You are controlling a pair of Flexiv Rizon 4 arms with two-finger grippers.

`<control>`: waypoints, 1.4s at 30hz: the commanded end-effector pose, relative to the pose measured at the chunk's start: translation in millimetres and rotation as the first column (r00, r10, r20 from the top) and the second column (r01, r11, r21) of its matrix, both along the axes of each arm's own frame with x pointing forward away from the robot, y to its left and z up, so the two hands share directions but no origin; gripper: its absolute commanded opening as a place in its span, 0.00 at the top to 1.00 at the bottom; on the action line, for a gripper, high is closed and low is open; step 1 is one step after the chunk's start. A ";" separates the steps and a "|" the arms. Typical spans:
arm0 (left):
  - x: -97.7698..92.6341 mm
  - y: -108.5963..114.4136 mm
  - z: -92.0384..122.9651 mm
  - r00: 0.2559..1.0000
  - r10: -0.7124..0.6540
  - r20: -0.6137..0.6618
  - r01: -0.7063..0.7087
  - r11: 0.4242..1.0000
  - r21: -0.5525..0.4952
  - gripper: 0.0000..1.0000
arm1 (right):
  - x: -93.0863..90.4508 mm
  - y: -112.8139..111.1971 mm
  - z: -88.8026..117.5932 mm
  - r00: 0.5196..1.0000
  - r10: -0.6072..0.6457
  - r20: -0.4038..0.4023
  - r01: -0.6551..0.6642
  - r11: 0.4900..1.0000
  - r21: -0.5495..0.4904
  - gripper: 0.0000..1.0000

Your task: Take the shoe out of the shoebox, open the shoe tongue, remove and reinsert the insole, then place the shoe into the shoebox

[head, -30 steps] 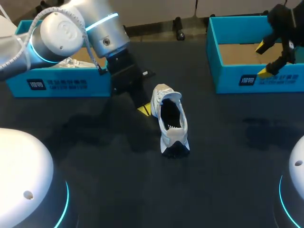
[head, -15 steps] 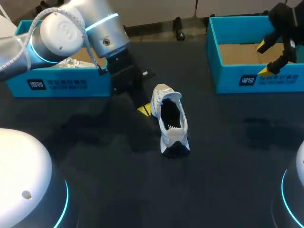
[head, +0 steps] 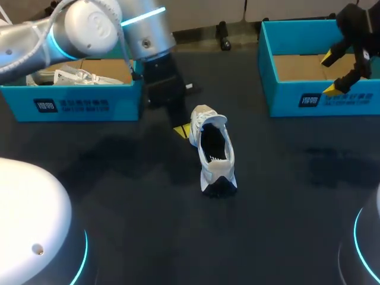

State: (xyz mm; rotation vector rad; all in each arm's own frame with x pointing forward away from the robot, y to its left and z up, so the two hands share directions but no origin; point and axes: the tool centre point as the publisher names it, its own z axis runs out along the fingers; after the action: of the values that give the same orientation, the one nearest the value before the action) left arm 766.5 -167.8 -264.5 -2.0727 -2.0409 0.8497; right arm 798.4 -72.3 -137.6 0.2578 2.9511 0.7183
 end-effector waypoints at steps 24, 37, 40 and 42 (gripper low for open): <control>13.4 -64.7 -47.7 0.964 -0.173 0.200 0.136 0.973 0.187 1.00 | 1.4 0.5 -0.4 1.000 0.000 -0.002 0.000 1.000 -0.003 0.00; 11.2 -69.3 -83.1 0.945 -0.216 0.246 0.162 0.961 0.225 1.00 | 1.4 0.5 -0.4 1.000 0.000 -0.002 0.000 1.000 -0.003 0.00; 10.8 -70.8 -91.7 0.945 -0.211 0.250 0.156 0.962 0.223 1.00 | 1.4 0.5 -0.4 1.000 0.000 -0.002 0.000 1.000 -0.003 0.00; 9.5 -71.6 -96.8 0.943 -0.212 0.257 0.157 0.963 0.220 1.00 | 1.4 0.5 -0.4 1.000 0.000 -0.002 0.000 1.000 -0.003 0.00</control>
State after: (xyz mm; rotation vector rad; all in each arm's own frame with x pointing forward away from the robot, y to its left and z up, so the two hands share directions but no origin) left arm 778.4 -237.4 -351.7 -2.3252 -1.9120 0.3216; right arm 797.7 -72.7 -137.8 0.2566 2.9497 0.7199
